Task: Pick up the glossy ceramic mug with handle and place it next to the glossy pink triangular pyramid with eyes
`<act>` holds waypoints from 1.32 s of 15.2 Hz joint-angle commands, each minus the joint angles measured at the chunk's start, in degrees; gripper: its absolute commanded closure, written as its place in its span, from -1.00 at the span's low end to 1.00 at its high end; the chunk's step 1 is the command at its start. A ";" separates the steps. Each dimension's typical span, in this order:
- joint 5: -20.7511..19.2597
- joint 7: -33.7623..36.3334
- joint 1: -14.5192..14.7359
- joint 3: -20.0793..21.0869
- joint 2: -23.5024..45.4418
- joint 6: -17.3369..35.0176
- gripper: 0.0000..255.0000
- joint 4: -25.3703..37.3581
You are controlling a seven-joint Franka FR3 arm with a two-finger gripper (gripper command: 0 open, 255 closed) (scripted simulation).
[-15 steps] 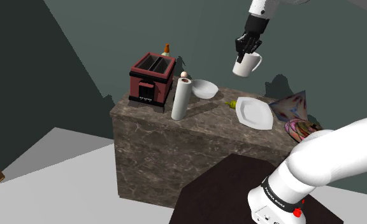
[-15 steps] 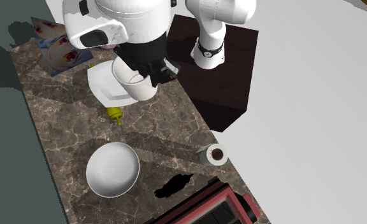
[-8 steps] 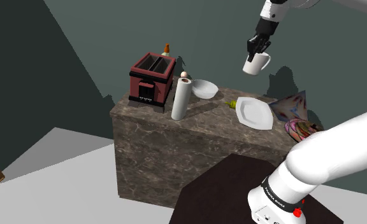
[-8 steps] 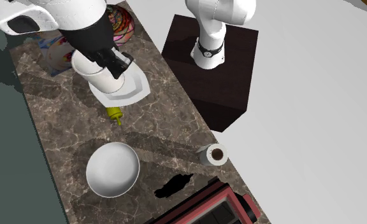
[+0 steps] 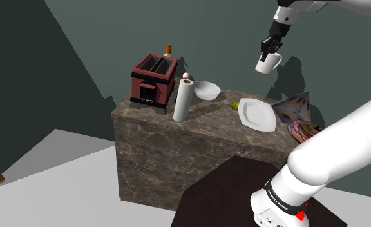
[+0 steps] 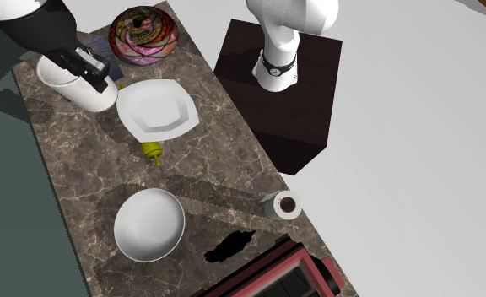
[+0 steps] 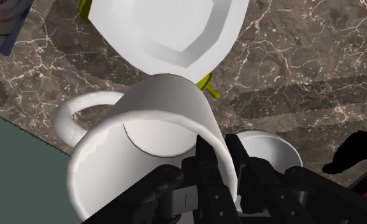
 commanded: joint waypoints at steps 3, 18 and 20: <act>2.43 -6.64 -1.88 -4.17 6.55 -0.21 1.00 6.70; 19.93 -27.06 -19.34 -11.00 37.65 -8.75 1.00 42.47; 19.47 -27.07 -18.55 -11.08 36.78 -6.65 1.00 39.52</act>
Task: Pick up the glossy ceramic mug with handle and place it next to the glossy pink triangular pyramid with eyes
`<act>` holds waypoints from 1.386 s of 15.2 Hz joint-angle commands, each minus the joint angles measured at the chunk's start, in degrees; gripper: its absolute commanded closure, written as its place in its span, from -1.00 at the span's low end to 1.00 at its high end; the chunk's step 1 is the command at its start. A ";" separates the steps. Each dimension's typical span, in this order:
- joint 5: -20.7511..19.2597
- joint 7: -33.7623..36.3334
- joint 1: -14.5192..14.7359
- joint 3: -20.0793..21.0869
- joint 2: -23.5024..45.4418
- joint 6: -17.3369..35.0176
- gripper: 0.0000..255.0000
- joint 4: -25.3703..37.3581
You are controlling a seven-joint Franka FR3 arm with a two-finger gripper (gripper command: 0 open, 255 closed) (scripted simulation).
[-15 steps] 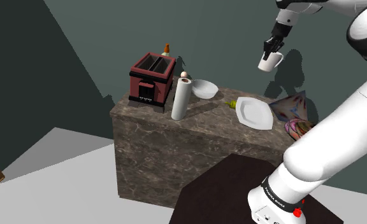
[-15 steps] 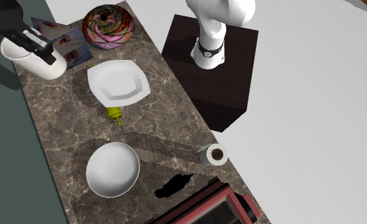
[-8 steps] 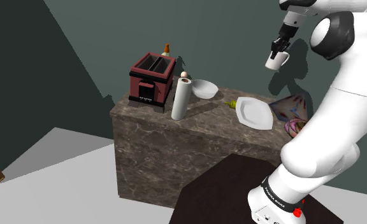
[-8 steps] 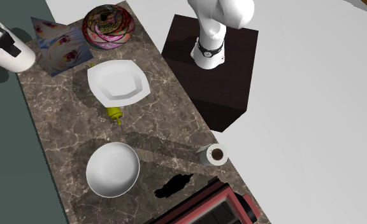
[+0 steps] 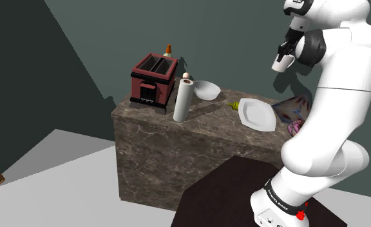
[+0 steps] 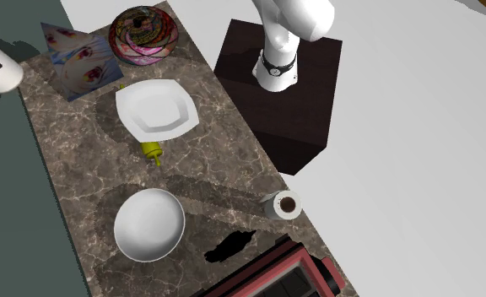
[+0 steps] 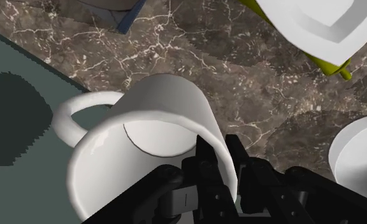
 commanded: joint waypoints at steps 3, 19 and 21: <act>-0.62 -0.18 1.15 -0.10 -1.23 4.05 1.00 -5.22; -1.37 -0.55 3.80 0.10 -3.15 17.43 1.00 -20.53; -1.27 -0.65 3.94 0.17 -3.06 18.93 1.00 -21.97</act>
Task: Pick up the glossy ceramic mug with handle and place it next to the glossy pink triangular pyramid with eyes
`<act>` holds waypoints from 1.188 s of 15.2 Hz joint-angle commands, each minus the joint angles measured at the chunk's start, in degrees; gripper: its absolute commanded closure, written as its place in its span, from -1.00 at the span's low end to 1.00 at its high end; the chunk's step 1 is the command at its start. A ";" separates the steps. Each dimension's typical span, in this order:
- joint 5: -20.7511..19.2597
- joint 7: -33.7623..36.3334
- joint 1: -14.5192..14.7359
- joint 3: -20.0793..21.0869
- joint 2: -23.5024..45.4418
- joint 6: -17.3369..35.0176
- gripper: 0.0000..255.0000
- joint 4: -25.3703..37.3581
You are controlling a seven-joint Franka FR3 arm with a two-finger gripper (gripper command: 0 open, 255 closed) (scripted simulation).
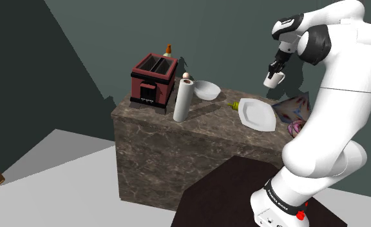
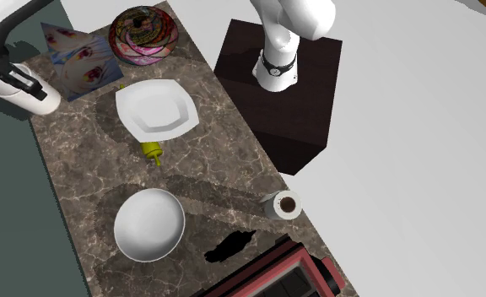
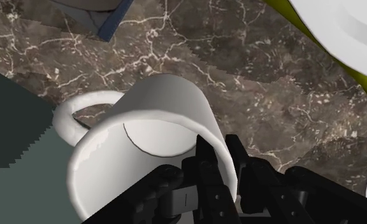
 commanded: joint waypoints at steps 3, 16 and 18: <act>0.32 -0.25 0.20 0.19 0.36 3.04 1.00 -2.71; 2.11 -1.50 0.22 1.11 2.71 11.91 1.00 -9.61; 2.49 -1.74 0.14 1.31 3.25 13.19 1.00 -10.44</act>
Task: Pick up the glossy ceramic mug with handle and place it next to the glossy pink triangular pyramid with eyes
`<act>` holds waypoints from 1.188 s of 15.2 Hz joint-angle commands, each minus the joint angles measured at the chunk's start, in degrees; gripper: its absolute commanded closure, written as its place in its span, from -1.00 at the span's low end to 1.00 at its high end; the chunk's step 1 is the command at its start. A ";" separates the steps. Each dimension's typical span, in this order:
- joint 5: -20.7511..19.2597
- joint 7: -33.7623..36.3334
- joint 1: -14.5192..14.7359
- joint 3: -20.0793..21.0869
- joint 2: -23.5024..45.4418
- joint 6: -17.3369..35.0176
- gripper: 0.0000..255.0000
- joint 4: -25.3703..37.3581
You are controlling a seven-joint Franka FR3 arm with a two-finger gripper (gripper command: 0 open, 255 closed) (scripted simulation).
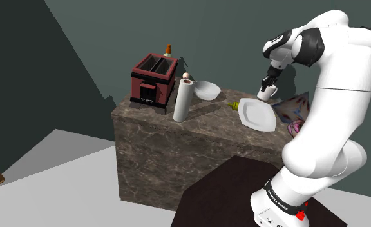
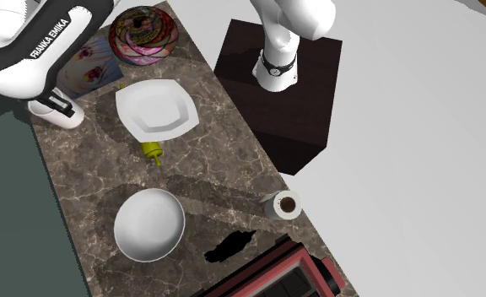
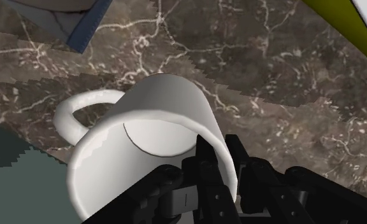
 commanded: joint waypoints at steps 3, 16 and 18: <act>0.80 -0.44 -0.15 0.44 1.14 2.50 1.00 -1.46; 1.44 -0.85 -0.34 0.80 2.05 4.26 -1.00 -2.42; 1.44 -0.85 -0.34 0.80 2.05 4.26 -1.00 -2.42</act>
